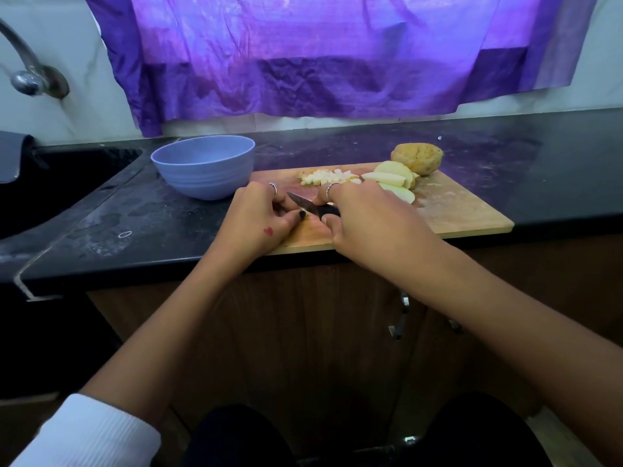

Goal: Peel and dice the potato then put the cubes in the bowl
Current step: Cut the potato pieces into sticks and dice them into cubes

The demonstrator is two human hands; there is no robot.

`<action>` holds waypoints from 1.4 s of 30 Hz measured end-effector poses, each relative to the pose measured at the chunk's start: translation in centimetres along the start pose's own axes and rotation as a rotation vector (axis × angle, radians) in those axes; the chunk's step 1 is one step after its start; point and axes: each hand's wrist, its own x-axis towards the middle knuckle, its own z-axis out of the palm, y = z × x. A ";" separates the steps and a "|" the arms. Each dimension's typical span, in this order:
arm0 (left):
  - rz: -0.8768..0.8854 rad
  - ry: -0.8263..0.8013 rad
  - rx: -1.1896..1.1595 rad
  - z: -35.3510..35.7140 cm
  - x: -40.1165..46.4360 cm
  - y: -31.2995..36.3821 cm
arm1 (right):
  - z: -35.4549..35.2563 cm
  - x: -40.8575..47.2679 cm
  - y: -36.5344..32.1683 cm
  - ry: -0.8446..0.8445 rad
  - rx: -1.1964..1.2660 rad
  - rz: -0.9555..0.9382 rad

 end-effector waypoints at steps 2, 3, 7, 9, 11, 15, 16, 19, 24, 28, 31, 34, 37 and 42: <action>-0.007 0.005 -0.009 0.0 0.0 0.0 | 0.0 0.1 -0.1 0.004 -0.009 -0.005; -0.010 0.005 -0.011 0.0 0.0 0.0 | -0.1 0.2 -0.1 0.004 -0.012 -0.007; -0.028 -0.009 -0.027 -0.1 0.0 0.1 | -0.1 0.4 -0.1 -0.016 -0.006 0.002; -0.043 -0.013 -0.035 -0.2 0.1 0.3 | -0.2 0.7 0.0 -0.026 0.010 0.012; -0.058 -0.027 -0.042 -0.3 0.2 0.5 | -0.4 0.9 -0.1 -0.042 0.015 0.016; -0.064 -0.043 -0.068 -0.3 -0.1 0.7 | -0.2 0.6 -0.3 -0.060 -0.007 0.005; -0.063 -0.041 -0.067 -0.4 -0.1 0.7 | -0.2 0.5 -0.3 -0.050 -0.009 -0.007; -0.054 -0.047 -0.057 -0.4 -0.2 0.8 | -0.2 -0.1 0.6 -0.052 -0.011 -0.031; -0.051 -0.040 -0.051 -0.4 0.0 0.8 | -1.6 -0.5 3.2 -0.147 -0.052 -0.077; -0.054 -0.075 -0.030 -0.4 0.3 1.2 | -3.0 0.0 4.8 -0.096 -0.162 -0.106; -0.065 -0.116 0.003 -0.3 0.7 1.9 | -4.2 -0.2 6.2 -0.033 -0.144 -0.026; -0.037 -0.152 0.054 0.1 1.7 2.5 | -5.3 -1.1 7.9 -0.070 -0.078 0.053; -0.031 -0.198 0.096 0.9 2.9 3.3 | -5.7 -2.6 9.2 -0.151 -0.064 0.089; -0.016 -0.243 0.152 2.6 5.0 3.7 | -5.8 -3.9 11.5 -0.142 -0.026 0.160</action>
